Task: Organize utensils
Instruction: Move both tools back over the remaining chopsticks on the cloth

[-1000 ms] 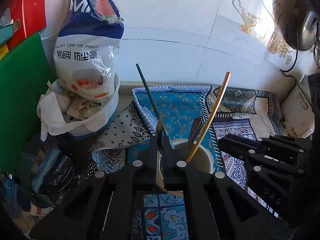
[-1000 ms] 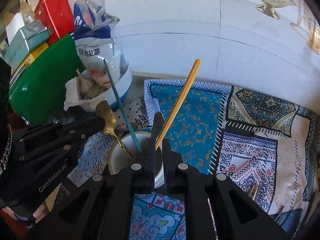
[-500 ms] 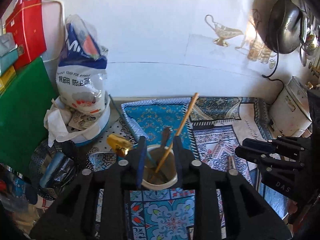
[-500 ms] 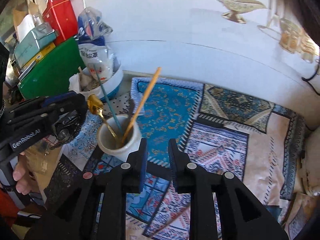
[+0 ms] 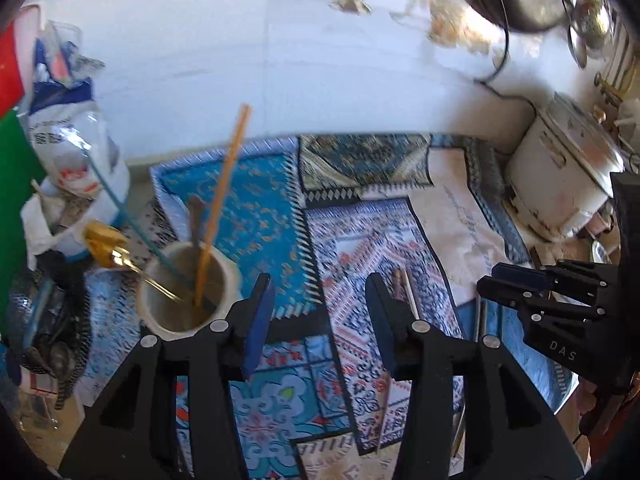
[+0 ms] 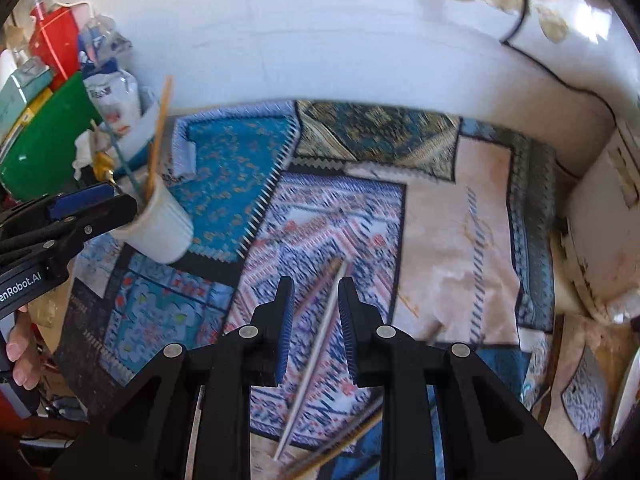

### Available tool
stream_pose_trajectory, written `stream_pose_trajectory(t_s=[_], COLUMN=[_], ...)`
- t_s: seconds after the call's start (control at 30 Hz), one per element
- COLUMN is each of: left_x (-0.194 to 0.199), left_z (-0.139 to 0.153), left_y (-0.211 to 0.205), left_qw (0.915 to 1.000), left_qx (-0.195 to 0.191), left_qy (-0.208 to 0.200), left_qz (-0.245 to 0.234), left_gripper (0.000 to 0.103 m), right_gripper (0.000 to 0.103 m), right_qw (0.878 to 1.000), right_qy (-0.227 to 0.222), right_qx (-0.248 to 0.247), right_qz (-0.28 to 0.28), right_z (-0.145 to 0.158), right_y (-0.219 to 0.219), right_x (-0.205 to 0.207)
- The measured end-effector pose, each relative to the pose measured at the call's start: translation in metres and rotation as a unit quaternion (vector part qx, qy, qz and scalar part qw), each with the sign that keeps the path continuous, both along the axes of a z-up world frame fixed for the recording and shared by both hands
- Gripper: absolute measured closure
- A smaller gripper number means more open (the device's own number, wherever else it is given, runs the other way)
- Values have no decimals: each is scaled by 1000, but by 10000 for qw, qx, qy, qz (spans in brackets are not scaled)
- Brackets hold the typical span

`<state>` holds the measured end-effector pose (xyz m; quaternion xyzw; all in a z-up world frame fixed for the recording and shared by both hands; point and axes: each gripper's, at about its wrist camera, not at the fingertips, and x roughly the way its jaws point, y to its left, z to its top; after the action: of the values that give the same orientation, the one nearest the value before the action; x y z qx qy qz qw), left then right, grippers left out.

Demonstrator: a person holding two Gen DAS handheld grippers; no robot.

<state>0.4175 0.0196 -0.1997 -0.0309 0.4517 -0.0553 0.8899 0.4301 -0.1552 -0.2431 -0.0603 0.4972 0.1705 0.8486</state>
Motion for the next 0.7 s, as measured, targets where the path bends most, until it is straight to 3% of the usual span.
stream_pose_trajectory(t_s=[0.37, 0.7], left_x=[14, 22], left_z=[-76, -111], left_y=[-63, -81], left_qw=[9926, 9862], left_qx=[205, 388], left_qy=[1017, 1358], left_qz=[-629, -864], left_gripper=[57, 57], right_gripper=[83, 83], right_qw=[9938, 9789], right_qy=[826, 1517], right_qx=[47, 405], right_qz=[-740, -1310], right_z=[-52, -95], right_y=[-58, -81], right_x=[-20, -42])
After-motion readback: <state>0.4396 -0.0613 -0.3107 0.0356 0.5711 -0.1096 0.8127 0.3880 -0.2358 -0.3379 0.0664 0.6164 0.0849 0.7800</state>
